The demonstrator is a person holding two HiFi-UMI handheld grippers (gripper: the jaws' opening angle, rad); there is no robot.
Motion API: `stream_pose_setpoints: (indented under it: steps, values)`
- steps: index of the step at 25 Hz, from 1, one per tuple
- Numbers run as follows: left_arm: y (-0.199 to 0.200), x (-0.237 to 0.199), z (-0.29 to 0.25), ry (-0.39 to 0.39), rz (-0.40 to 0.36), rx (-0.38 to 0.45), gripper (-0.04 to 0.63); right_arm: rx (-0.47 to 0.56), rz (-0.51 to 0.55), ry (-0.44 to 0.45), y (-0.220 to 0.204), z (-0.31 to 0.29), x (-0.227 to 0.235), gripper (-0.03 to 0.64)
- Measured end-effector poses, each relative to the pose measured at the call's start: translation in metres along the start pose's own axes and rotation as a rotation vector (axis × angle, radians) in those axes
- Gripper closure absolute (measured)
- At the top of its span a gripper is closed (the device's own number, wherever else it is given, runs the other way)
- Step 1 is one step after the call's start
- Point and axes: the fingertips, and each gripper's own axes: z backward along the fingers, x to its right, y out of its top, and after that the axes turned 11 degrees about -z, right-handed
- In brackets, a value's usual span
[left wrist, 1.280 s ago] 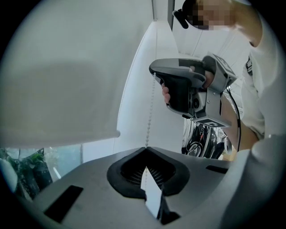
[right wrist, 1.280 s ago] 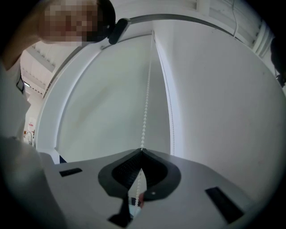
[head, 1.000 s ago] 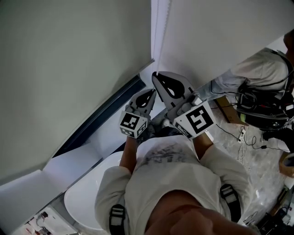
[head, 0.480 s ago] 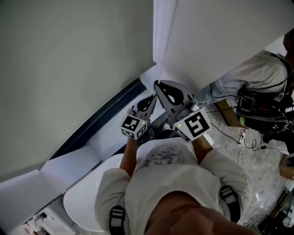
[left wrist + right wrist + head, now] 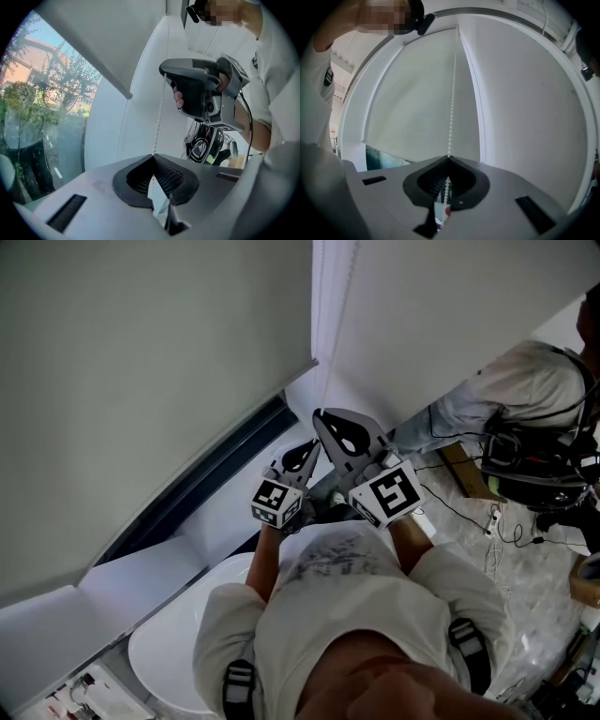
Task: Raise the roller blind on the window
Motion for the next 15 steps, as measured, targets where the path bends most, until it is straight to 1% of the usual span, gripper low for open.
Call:
stream_pose_setpoints:
  steps: [4, 15]
  values:
    - [-0.015, 0.008, 0.007, 0.006, 0.016, -0.013, 0.586, -0.015, -0.007, -0.002, -0.013, 0.006, -0.006, 0.555]
    - [-0.059, 0.012, 0.008, 0.016, 0.030, -0.075, 0.586, -0.071, -0.012, -0.016, -0.057, 0.011, -0.003, 0.555]
